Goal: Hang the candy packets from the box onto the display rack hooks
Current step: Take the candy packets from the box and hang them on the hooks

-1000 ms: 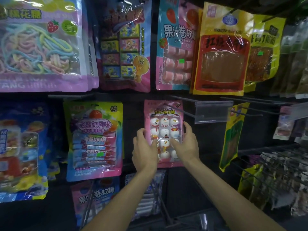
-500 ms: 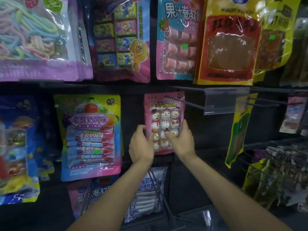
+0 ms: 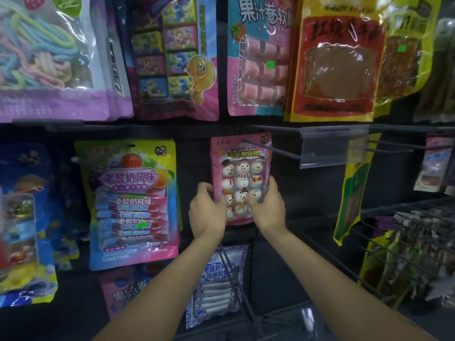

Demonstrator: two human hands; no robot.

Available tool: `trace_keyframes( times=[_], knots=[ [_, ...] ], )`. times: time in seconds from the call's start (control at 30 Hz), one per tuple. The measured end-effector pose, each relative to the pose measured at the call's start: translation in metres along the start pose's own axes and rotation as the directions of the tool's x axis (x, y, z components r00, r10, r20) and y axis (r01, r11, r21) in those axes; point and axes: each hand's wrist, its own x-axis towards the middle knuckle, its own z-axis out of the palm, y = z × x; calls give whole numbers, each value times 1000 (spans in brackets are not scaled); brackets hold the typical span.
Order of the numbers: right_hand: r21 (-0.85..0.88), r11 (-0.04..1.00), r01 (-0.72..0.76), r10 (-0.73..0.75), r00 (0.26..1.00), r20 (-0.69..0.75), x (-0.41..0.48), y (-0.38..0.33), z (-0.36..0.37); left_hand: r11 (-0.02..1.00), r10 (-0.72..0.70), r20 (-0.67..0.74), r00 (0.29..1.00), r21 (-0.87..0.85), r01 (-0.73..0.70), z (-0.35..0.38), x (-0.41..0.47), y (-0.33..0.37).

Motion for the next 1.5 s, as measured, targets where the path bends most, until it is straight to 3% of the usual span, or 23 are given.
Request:
trace_keyframes(
  times=[0.5, 0.8, 1.07, 1.23, 1.4, 1.5],
  knots=[
    [40, 996, -75, 75, 997, 13, -7, -7, -12, 995, -44, 94, 995, 93, 35, -16, -10, 6],
    [-126, 991, -42, 56, 992, 111, -44, -27, -47, 954, -79, 216, 973, 301, 10, -48, -35, 13],
    [-302, 935, 186, -98, 953, 286, -106, -42, -96, 899, 44, 428, 903, 377, -222, -109, -79, 25],
    [-361, 896, 260, -117, 920, 374, -162, -65, -144, 856, 97, 535, 839, 386, -345, -157, -129, 30],
    [-419, 830, 369, -125, 854, 504, -245, -63, -194, 737, 208, 627, 750, 404, -542, -203, -201, 16],
    [-467, 758, 455, -81, 776, 625, -296, -53, -223, 644, 277, 670, 689, 403, -651, -225, -247, -1]
  ],
)
